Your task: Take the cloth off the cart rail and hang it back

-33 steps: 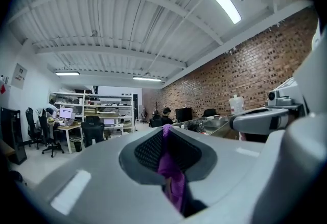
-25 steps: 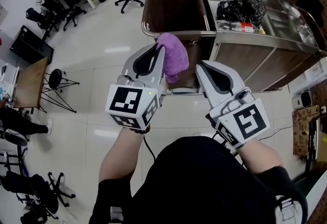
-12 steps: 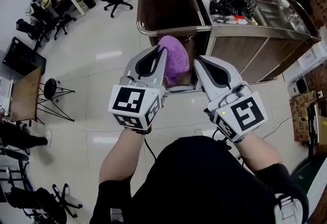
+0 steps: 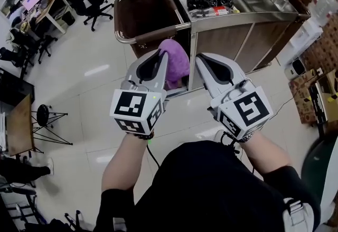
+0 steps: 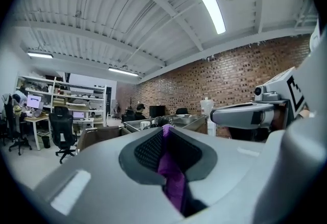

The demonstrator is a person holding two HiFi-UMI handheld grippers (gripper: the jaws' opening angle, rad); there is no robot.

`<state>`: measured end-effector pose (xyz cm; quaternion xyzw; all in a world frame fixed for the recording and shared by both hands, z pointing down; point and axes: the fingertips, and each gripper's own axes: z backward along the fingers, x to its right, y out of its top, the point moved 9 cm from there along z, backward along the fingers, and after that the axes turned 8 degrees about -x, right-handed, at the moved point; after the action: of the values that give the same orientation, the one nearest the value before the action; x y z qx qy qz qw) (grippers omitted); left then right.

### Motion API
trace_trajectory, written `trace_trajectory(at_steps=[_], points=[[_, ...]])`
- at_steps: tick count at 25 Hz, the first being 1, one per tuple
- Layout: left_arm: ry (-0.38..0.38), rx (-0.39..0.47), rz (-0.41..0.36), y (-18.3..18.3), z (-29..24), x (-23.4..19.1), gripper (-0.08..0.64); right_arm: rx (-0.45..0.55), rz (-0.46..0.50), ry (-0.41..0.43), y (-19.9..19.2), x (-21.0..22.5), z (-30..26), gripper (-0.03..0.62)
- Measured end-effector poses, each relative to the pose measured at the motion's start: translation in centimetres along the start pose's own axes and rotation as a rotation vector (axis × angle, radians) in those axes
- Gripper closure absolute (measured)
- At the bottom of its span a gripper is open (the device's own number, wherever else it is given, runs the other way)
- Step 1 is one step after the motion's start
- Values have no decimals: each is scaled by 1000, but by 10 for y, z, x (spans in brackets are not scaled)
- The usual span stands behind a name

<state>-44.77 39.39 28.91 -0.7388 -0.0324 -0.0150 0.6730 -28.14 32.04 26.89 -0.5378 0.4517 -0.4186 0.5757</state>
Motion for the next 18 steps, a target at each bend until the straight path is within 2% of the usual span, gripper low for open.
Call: trace_trajectory(at_steps=[7,18], points=[[-103,2,-19,13,-55,51,526,-3,-9,-91,-2,49,48,588],[-229,1,-48,37,-179,172,526,8,-31,-207,-14,172,148,584]])
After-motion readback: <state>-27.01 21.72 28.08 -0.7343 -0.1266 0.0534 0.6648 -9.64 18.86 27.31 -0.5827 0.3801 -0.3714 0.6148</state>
